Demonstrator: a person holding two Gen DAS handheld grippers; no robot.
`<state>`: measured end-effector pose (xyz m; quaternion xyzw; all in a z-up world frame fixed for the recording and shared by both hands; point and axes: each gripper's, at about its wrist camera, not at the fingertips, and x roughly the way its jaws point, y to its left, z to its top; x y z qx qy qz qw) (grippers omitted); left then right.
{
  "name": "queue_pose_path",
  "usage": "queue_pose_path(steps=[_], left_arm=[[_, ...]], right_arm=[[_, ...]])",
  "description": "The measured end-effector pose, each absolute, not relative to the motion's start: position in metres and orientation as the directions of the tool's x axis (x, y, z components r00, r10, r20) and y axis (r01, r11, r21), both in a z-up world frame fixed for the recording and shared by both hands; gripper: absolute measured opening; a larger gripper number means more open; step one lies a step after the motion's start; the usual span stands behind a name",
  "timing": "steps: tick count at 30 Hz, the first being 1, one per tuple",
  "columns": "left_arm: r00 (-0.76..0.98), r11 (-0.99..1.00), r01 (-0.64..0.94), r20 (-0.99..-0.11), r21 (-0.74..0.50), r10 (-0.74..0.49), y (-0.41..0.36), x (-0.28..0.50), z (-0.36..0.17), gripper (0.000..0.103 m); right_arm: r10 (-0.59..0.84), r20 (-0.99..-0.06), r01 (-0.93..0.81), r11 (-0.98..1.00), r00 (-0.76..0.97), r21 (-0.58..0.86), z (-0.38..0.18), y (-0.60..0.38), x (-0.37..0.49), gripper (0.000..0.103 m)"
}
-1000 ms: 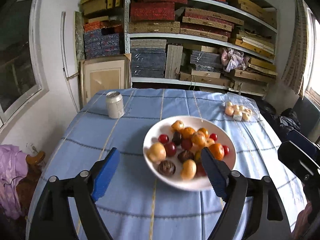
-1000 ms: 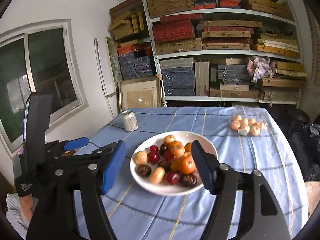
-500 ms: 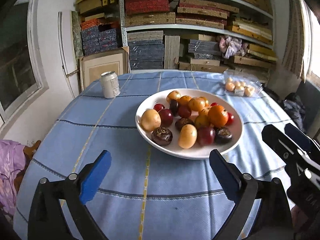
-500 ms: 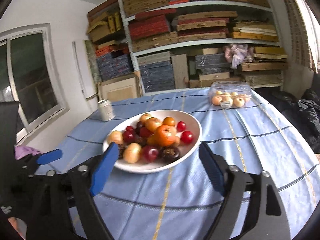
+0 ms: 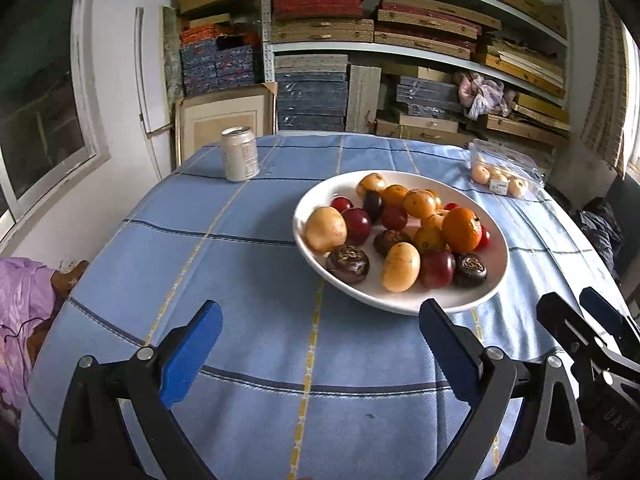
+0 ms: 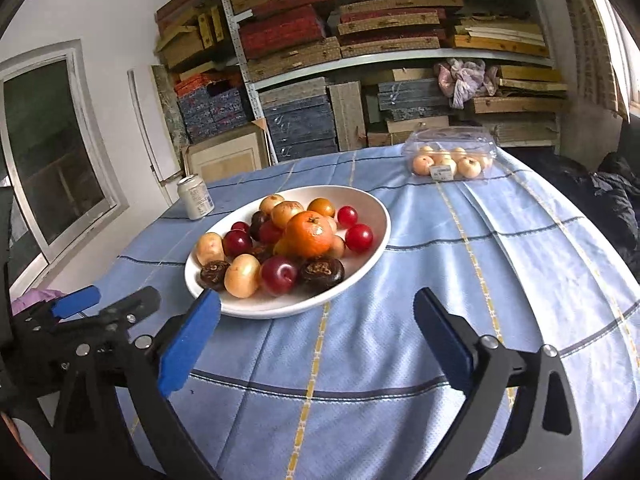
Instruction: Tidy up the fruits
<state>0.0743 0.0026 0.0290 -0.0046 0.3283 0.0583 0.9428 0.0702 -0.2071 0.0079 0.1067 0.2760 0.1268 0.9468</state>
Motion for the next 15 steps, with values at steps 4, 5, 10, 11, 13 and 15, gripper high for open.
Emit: queue_pose_path(steps=[4, 5, 10, 11, 13, 15], left_arm=[[0.783, 0.994, -0.111, -0.614, 0.025, 0.103, 0.0042, 0.0699, 0.0317, 0.099], [0.783, 0.994, -0.105, -0.614, 0.023, 0.097, 0.0041, 0.0692, 0.0320, 0.099], [0.790, 0.997, -0.080, -0.608, 0.026, 0.079, 0.0000, 0.0654, 0.0344, 0.099], [0.791, 0.996, -0.079, -0.606, 0.032, 0.082, -0.0012, 0.0648, 0.0345, 0.099], [0.793, 0.996, -0.076, -0.603, 0.046, 0.088, -0.0041, 0.0641, 0.0343, 0.099], [0.794, 0.995, -0.080, -0.600, 0.057, 0.099, -0.0055, 0.0641, 0.0343, 0.099]], right_arm=[[0.298, -0.526, -0.160, 0.943, 0.796, 0.292, 0.0012, -0.2115, 0.0739, 0.095], [0.300, -0.529, -0.159, 0.942, 0.794, 0.295, 0.0010, -0.2121, 0.0739, 0.095], [0.298, -0.538, -0.166, 0.945, 0.788, 0.280, -0.0006, -0.2092, 0.0735, 0.095], [0.298, -0.540, -0.169, 0.946, 0.787, 0.277, -0.0012, -0.2080, 0.0734, 0.095], [0.301, -0.545, -0.173, 0.946, 0.783, 0.273, -0.0017, -0.2069, 0.0730, 0.095], [0.302, -0.546, -0.175, 0.946, 0.782, 0.273, -0.0015, -0.2060, 0.0731, 0.095]])
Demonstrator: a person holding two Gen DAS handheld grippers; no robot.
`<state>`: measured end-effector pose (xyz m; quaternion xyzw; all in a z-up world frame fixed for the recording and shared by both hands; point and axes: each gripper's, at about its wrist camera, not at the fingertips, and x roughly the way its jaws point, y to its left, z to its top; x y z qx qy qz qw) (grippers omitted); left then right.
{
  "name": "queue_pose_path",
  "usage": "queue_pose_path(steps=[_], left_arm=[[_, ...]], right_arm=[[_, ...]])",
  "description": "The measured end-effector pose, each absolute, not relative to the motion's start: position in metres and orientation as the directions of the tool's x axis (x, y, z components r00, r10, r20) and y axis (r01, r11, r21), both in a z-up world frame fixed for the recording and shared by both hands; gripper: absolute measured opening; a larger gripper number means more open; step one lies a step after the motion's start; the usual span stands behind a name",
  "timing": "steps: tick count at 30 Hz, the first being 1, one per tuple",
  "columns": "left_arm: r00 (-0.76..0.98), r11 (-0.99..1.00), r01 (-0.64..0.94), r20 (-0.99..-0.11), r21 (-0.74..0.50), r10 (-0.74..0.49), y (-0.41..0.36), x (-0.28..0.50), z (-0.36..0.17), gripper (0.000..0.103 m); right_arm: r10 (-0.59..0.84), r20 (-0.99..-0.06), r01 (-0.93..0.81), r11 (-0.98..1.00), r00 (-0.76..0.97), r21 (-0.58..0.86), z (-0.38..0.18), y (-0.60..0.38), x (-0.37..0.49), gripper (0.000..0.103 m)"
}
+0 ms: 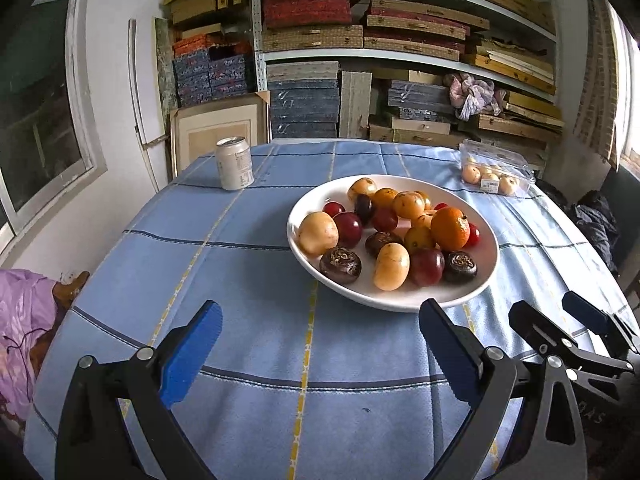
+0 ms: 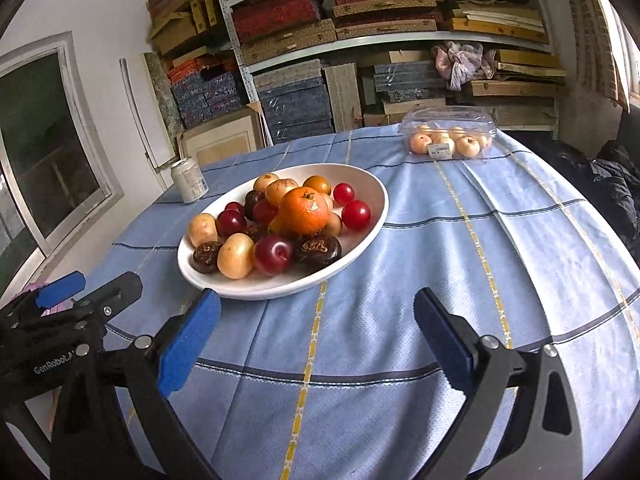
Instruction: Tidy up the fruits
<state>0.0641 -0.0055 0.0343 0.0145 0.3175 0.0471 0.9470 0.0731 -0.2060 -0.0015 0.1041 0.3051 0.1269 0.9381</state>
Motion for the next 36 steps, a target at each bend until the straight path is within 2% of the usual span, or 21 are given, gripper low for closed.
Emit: queue_pose_path(steps=[36], left_arm=[[0.797, 0.995, -0.059, -0.597, 0.085, 0.098, -0.0095, 0.0636, 0.0310, 0.099]], right_arm=[[0.306, -0.560, -0.168, 0.944, 0.770, 0.284, -0.0008, -0.2051, 0.0738, 0.096]])
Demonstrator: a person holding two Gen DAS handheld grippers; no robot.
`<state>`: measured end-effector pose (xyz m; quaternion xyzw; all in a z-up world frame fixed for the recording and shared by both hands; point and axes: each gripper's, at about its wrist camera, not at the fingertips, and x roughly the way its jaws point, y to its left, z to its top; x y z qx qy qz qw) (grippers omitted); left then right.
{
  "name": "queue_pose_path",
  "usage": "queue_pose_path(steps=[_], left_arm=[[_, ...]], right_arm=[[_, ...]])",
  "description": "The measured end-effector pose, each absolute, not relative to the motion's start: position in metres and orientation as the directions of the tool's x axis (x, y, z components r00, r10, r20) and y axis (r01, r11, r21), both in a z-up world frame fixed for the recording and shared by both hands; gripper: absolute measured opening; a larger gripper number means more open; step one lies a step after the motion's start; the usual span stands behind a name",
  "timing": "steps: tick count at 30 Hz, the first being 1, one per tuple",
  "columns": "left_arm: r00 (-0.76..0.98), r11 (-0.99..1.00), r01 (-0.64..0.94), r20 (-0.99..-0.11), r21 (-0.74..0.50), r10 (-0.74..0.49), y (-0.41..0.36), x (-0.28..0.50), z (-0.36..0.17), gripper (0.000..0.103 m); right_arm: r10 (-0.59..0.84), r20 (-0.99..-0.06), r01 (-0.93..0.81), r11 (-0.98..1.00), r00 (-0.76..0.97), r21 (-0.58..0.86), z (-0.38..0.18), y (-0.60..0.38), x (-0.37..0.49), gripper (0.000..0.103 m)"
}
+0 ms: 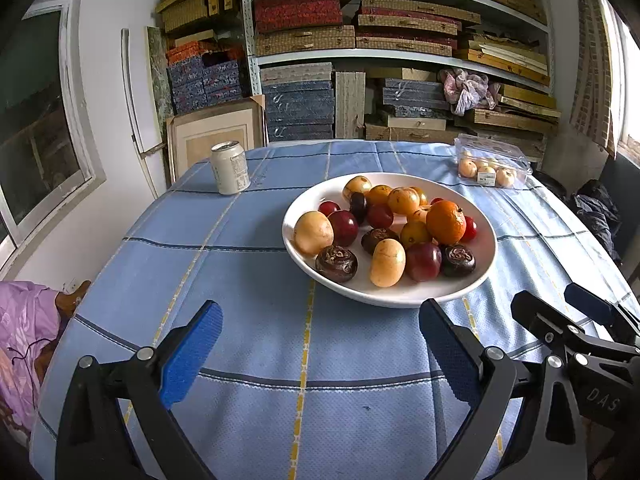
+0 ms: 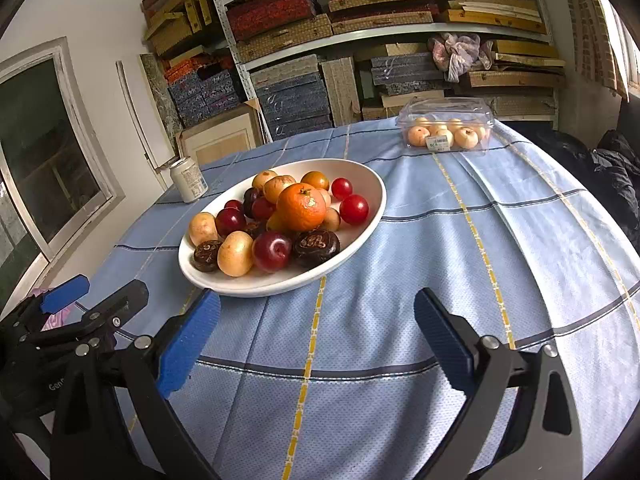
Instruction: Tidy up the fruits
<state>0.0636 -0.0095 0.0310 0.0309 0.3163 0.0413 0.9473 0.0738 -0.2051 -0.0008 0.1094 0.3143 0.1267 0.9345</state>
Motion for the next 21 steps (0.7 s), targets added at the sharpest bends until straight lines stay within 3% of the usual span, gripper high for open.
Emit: queue_pose_path(steps=[21], left_arm=[[0.794, 0.996, -0.053, -0.602, 0.077, 0.088, -0.0079, 0.0653, 0.0287, 0.099]], right_arm=[[0.308, -0.559, -0.168, 0.943, 0.770, 0.288, -0.0008, -0.2059, 0.0736, 0.096]])
